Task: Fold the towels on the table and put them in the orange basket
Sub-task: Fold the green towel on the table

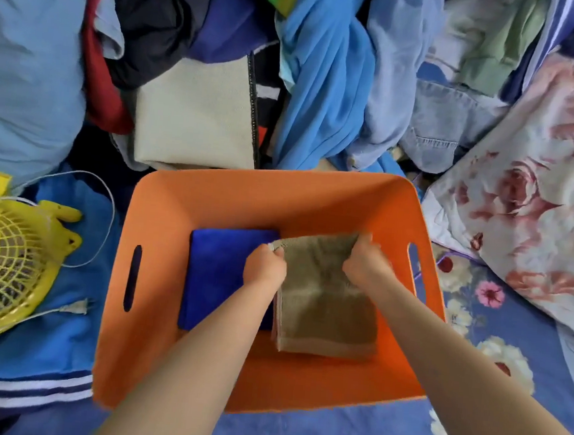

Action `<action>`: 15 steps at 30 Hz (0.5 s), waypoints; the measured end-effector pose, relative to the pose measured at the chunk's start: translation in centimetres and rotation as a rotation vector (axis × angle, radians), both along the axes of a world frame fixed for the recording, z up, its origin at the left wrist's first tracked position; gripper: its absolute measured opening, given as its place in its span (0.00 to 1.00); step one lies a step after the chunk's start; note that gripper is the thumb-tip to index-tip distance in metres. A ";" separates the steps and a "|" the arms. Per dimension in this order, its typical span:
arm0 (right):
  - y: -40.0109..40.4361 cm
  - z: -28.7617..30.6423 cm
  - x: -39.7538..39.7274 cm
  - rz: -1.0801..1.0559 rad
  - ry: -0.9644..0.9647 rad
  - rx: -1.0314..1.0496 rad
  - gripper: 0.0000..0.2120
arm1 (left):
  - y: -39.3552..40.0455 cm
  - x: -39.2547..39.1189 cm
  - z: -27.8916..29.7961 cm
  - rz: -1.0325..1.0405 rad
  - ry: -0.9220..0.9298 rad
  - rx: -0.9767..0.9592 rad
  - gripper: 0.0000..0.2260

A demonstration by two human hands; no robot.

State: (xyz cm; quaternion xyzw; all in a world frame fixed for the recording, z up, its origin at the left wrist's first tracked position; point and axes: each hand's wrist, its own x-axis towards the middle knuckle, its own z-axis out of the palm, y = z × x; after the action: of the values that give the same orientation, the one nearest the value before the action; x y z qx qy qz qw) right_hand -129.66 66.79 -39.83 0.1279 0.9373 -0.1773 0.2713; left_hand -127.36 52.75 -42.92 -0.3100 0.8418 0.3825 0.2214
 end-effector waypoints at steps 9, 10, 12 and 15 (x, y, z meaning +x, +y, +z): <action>0.0 -7.8 -4.2 -0.287 0.119 -0.010 0.18 | 1.2 -4.7 -6.5 -0.069 0.119 -0.079 0.13; -0.1 -8.5 -4.1 -0.282 0.169 0.023 0.18 | 1.2 -4.8 -6.8 -0.044 0.137 -0.094 0.13; -0.3 -9.4 -3.2 -0.142 0.279 0.080 0.18 | 1.3 -4.7 -7.6 0.005 0.206 -0.148 0.13; -0.4 -10.3 -1.0 0.169 0.457 0.154 0.23 | 1.4 -2.9 -8.4 -0.155 0.406 -0.351 0.18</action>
State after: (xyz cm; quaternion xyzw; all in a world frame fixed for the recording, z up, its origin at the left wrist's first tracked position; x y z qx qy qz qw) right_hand -130.67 66.35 -50.10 0.0261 0.9924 -0.1065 0.0559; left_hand -130.28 54.11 -51.27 -0.1952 0.9435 0.2669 0.0198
